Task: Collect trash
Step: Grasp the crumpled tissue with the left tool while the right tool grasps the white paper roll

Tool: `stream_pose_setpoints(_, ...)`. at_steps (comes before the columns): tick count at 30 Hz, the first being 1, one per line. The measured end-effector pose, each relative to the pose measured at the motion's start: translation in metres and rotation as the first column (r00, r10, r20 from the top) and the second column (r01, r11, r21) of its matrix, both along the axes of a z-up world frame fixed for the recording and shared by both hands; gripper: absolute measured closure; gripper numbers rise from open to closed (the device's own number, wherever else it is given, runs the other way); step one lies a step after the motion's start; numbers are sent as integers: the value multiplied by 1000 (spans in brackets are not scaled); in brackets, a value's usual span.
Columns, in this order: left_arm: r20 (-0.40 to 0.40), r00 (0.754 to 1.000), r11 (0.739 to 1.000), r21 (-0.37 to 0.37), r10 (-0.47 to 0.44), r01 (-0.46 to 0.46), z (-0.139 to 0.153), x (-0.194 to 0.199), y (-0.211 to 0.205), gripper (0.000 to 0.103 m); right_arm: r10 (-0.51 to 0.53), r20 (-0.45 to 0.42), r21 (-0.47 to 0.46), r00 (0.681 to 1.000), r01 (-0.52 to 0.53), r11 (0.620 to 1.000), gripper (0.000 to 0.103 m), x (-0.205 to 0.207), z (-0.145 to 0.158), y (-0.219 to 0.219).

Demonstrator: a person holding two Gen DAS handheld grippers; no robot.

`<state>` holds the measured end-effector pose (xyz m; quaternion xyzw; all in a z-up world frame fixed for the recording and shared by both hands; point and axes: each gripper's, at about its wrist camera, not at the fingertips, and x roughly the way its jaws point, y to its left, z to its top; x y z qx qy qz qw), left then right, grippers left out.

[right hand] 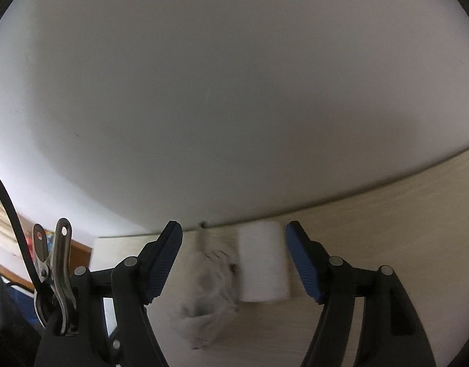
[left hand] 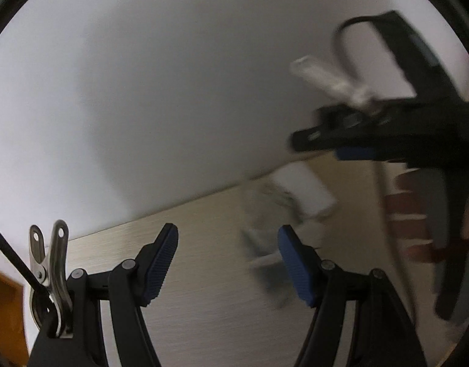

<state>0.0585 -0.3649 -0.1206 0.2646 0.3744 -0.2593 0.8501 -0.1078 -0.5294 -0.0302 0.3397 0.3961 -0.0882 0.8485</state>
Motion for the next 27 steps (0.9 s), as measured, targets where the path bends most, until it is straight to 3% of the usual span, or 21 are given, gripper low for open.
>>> stream_pose_setpoints(4,-42,996,996,53,-75,77,-21,-5,-15,32,5,-73,-31,997,-7,999,30,7,-11,10)
stream_pose_setpoints(6,-64,994,994,61,-90,94,-29,-2,-10,62,20,-96,-42,995,-24,999,30,11,-15,16)
stream_pose_setpoints(7,-89,992,993,63,-91,97,-32,0,-6,86,27,-100,-43,995,-31,999,30,13,-16,19)
stream_pose_setpoints(8,-118,989,993,57,-92,99,-32,3,-2,94,38,-107,-41,994,-42,998,30,16,-18,22)
stream_pose_setpoints(11,-146,987,997,28,-72,77,-23,10,10,101,50,-130,-60,990,-58,996,30,26,-20,35)
stream_pose_setpoints(19,-127,991,999,3,41,-41,0,32,78,103,50,-206,-178,977,-88,980,31,45,-28,65)
stream_pose_setpoints(20,-122,991,999,1,52,-52,2,34,84,103,36,-209,-195,977,-78,978,43,45,-28,66)
stream_pose_setpoints(21,-118,991,998,-2,64,-65,4,34,90,103,27,-212,-199,977,-71,977,76,44,-29,66)
stream_pose_setpoints(22,-117,991,997,-2,73,-74,6,31,86,103,10,-223,-190,975,-54,980,88,42,-31,64)
stream_pose_setpoints(24,-99,990,995,1,96,-97,9,26,91,103,-30,-191,-157,981,-1,988,96,37,-26,69)
stream_pose_setpoints(27,-76,986,989,-12,148,-149,18,30,115,102,-31,-182,-103,983,12,995,96,38,-24,70)
